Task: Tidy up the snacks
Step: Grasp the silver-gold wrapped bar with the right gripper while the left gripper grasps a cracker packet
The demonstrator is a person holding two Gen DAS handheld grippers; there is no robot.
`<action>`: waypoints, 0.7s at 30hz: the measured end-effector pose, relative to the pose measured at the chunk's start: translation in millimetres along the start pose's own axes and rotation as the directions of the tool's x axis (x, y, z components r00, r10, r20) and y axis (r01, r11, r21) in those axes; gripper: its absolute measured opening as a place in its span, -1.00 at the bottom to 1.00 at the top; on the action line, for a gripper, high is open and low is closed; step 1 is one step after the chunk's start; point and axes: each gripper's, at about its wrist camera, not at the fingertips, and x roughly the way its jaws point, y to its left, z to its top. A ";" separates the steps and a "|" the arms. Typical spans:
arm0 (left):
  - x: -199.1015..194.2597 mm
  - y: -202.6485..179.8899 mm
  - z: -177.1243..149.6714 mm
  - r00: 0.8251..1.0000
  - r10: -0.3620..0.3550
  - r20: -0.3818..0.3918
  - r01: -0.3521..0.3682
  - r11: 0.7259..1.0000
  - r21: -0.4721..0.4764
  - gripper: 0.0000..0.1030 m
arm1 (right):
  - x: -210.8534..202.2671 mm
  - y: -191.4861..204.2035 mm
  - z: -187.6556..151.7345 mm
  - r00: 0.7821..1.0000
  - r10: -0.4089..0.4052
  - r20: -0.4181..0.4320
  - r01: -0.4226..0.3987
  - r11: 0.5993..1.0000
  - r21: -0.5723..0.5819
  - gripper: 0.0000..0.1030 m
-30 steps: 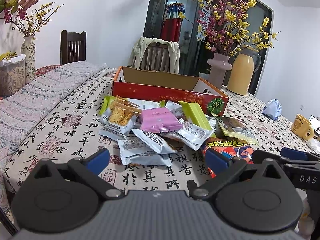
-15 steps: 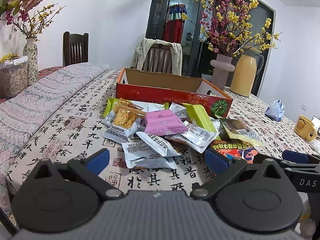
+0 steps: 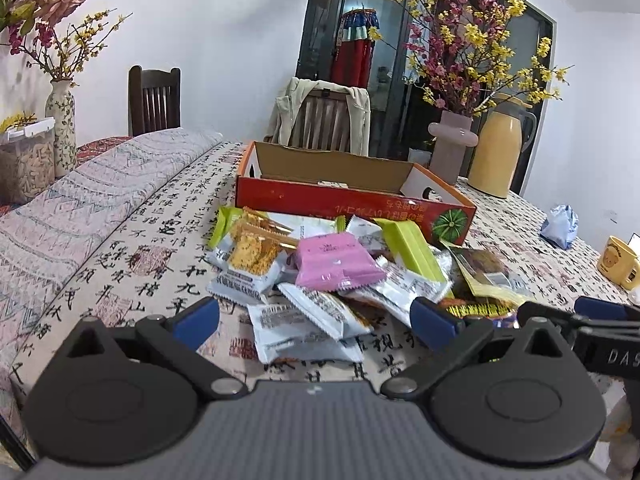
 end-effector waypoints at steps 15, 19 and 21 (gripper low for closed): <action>38.9 15.1 28.4 0.999 0.039 -0.022 -0.039 0.999 -0.019 1.00 | 110.4 -36.9 61.2 0.952 0.028 -0.304 0.003 0.995 0.101 0.75; 46.8 19.9 32.5 0.999 0.046 -0.029 -0.047 0.999 -0.028 1.00 | 132.9 -44.7 63.4 0.931 0.039 -0.363 0.012 0.991 0.135 0.75; 50.9 22.2 33.7 0.998 0.050 -0.034 -0.051 0.998 -0.033 1.00 | 142.3 -48.5 63.4 0.920 0.062 -0.387 0.005 0.986 0.168 0.73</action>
